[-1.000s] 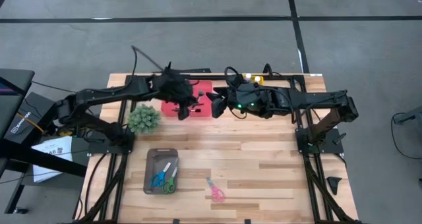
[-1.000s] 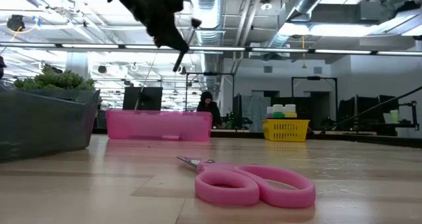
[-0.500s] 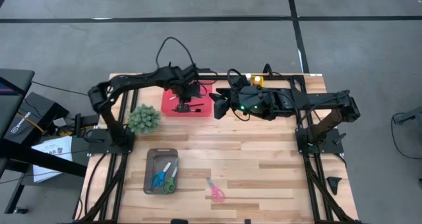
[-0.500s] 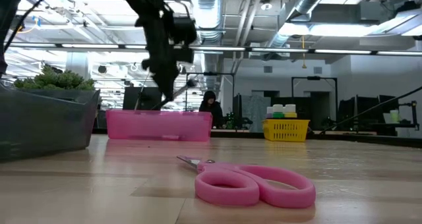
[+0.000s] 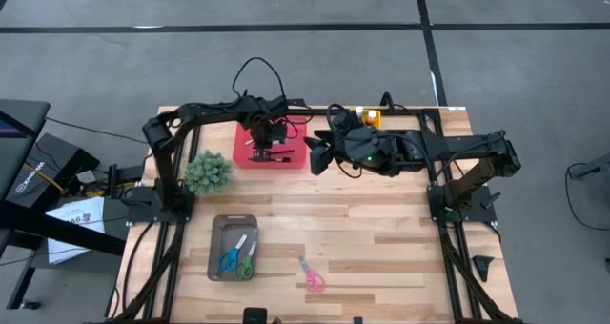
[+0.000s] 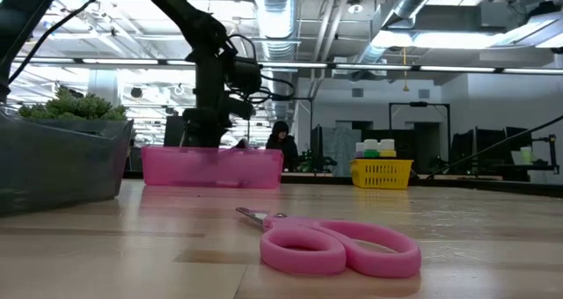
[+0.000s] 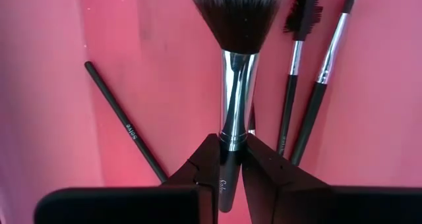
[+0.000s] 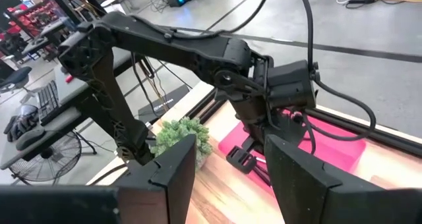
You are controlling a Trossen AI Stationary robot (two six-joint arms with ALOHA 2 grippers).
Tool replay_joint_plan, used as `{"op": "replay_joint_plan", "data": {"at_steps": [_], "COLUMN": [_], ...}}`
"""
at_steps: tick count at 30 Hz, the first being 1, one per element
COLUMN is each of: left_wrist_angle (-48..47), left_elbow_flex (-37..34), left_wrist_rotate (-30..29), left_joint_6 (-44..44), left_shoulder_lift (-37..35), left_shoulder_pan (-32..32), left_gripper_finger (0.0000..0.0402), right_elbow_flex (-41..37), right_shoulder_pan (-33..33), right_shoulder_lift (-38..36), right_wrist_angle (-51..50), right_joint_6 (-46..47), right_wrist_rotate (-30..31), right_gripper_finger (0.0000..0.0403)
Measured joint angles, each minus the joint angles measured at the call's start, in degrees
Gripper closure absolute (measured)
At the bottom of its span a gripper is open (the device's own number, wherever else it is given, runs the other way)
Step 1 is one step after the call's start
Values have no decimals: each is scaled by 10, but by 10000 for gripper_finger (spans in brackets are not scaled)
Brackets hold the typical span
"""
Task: Pick & Place Paint Supplies
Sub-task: Put the powder brush into the red bin, then put the pink scissors into the black bin
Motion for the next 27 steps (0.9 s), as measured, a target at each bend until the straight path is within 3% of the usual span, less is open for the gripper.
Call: {"op": "replay_joint_plan", "data": {"at_steps": [20, 27], "left_wrist_angle": [0, 2], "left_elbow_flex": [0, 0], "left_wrist_rotate": [4, -3], "left_joint_6": [-11, -46], "left_shoulder_lift": [0, 0], "left_shoulder_pan": [-1, -1], "left_gripper_finger": [365, 308], "right_elbow_flex": [0, 0], "right_shoulder_pan": [-1, -1], "right_shoulder_lift": [0, 0], "right_wrist_angle": [-4, -7], "right_joint_6": [3, 13], "right_wrist_rotate": [0, 0], "right_gripper_finger": [228, 228]}}
